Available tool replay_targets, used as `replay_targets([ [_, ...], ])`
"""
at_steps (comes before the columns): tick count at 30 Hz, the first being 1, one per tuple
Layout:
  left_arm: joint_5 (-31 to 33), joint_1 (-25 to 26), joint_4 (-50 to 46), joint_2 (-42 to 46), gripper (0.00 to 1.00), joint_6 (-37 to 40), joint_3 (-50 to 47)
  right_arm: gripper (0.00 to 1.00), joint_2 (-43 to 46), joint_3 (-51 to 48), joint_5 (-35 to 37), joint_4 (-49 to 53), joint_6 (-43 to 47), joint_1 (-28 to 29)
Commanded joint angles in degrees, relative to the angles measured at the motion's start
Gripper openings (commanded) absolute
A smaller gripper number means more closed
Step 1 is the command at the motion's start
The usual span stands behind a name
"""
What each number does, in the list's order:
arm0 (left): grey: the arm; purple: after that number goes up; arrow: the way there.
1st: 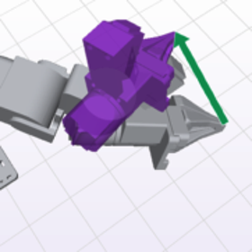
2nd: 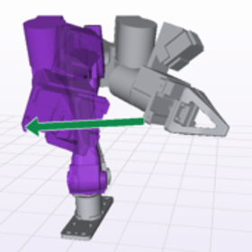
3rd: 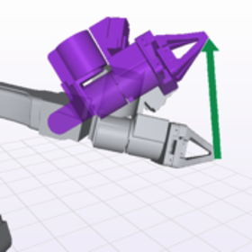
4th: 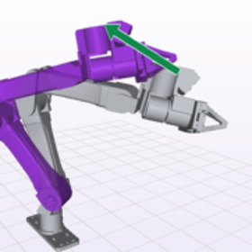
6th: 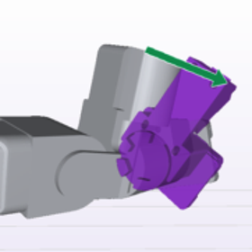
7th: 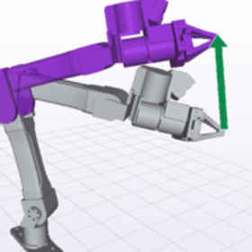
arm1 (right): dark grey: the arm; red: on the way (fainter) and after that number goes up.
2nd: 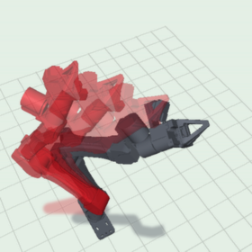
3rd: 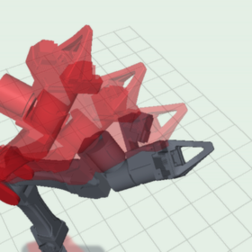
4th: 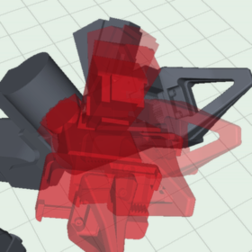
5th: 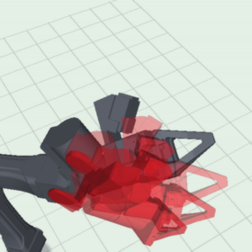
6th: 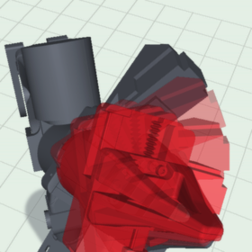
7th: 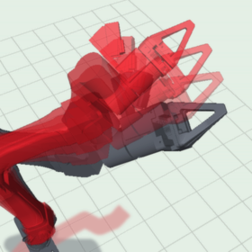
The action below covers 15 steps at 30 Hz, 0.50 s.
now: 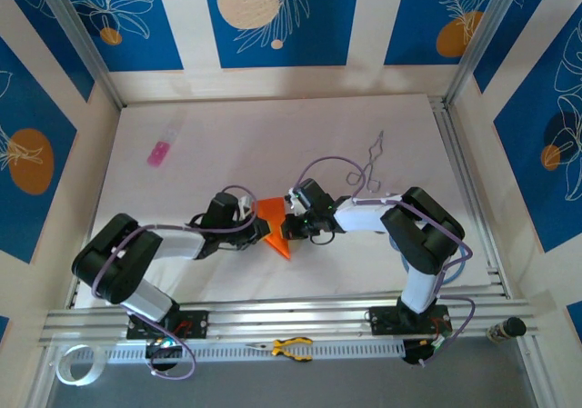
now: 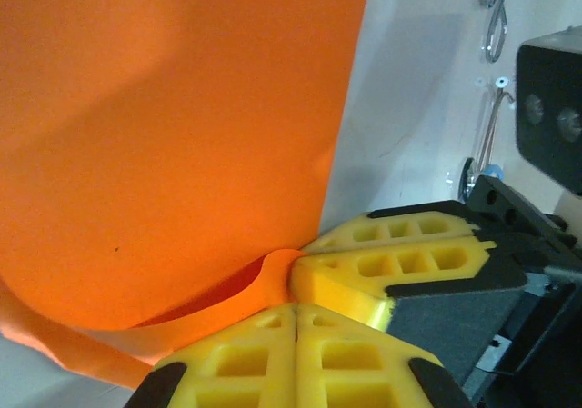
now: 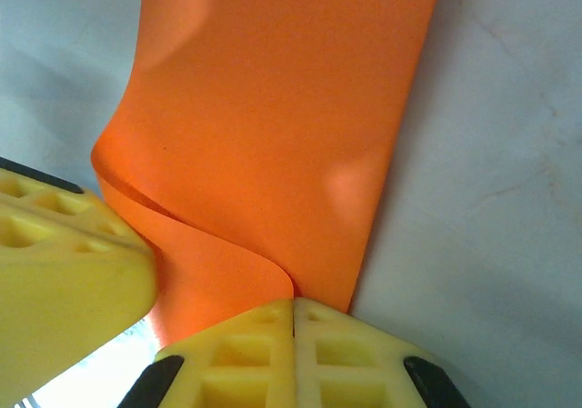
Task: Fold a paper plane with a square sheet of paper (pick it up from the middle)
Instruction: Third fold the triangle at the center of the table.
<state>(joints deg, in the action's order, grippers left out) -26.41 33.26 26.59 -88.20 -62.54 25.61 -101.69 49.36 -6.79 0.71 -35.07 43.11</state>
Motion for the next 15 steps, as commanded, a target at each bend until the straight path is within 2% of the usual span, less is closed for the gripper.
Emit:
replay_targets([
  [1,1.0,0.6,1.4,-0.8,0.0,0.3,-1.2,0.01,0.0,-1.7,2.3,3.2,-0.4,-0.2],
  [15,3.0,0.6,0.4,-5.4,0.0,1.1,-2.4,0.01,0.7,-1.5,1.4,3.0,-0.1,-0.1],
])
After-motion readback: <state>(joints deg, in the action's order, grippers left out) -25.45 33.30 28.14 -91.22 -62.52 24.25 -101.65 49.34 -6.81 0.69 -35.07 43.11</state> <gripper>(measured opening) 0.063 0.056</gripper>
